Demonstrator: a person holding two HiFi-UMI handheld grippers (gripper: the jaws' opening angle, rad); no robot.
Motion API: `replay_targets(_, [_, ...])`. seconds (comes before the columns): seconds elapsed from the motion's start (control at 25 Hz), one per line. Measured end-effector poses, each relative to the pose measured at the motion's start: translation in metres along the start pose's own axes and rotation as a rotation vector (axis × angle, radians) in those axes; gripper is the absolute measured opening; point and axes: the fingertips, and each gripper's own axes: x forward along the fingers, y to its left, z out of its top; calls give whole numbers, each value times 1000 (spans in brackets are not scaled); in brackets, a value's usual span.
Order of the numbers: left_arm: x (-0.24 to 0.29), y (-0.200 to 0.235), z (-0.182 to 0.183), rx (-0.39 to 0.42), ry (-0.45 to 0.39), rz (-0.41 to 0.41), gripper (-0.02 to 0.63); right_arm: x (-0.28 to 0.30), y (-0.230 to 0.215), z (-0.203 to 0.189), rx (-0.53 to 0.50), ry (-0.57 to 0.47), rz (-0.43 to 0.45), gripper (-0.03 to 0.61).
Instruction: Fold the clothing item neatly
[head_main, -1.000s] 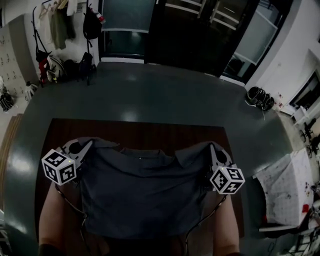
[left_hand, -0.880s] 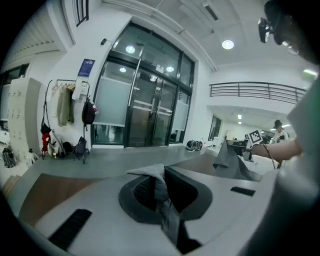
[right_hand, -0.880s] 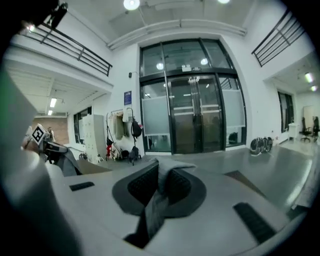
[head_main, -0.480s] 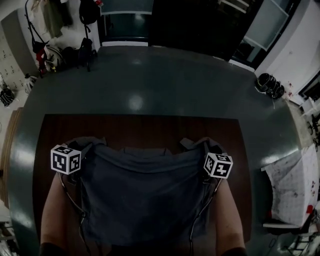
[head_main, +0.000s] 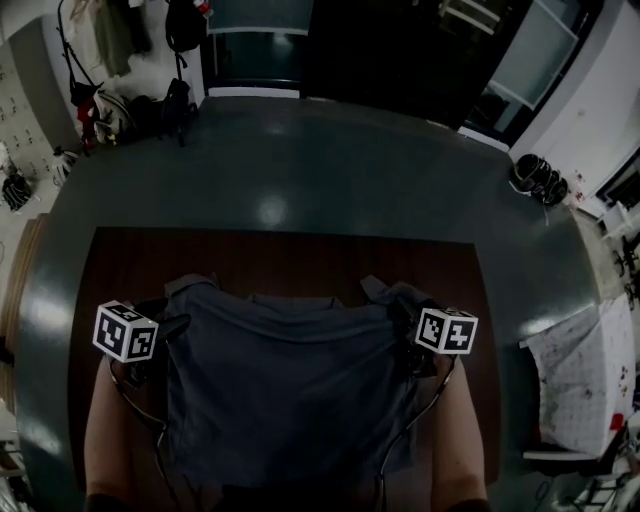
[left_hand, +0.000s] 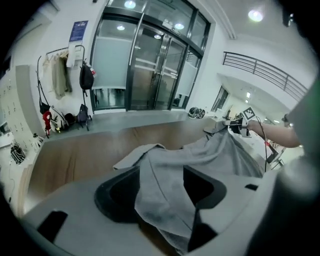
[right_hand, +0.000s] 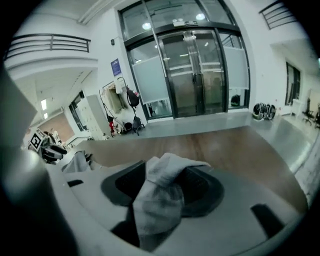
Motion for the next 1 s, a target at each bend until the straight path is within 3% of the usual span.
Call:
replay_targets(0.12, [-12,-24,-12,-25,-81,-10,261,-18,15,-14,9,-11,8,195])
replay_targets(0.4, [-71,-102,-25,-96,-382,2,261,-86,57,-40,175,-105,63,195])
replay_targets(0.56, [-103,-156,-39,-136,-469,-92,261,-127,91,-56,230,-160,114,195])
replay_targets(0.68, [-123,-191,-48,-130,-516,-152,256,-163,129,-65,213,-237,194,195])
replay_targets(0.76, [-135,-211,-53,-111,-543,-170,194,-190,155,-70,200,-303,241,174])
replay_targets(0.92, [-160,-235,-51,-101,-626,-188,55,-235,199,-79,152,-395,257,17])
replay_targets(1.0, [-169,-243,-49,-106,-659,-217,35,-250,220,-85,111,-411,261,0])
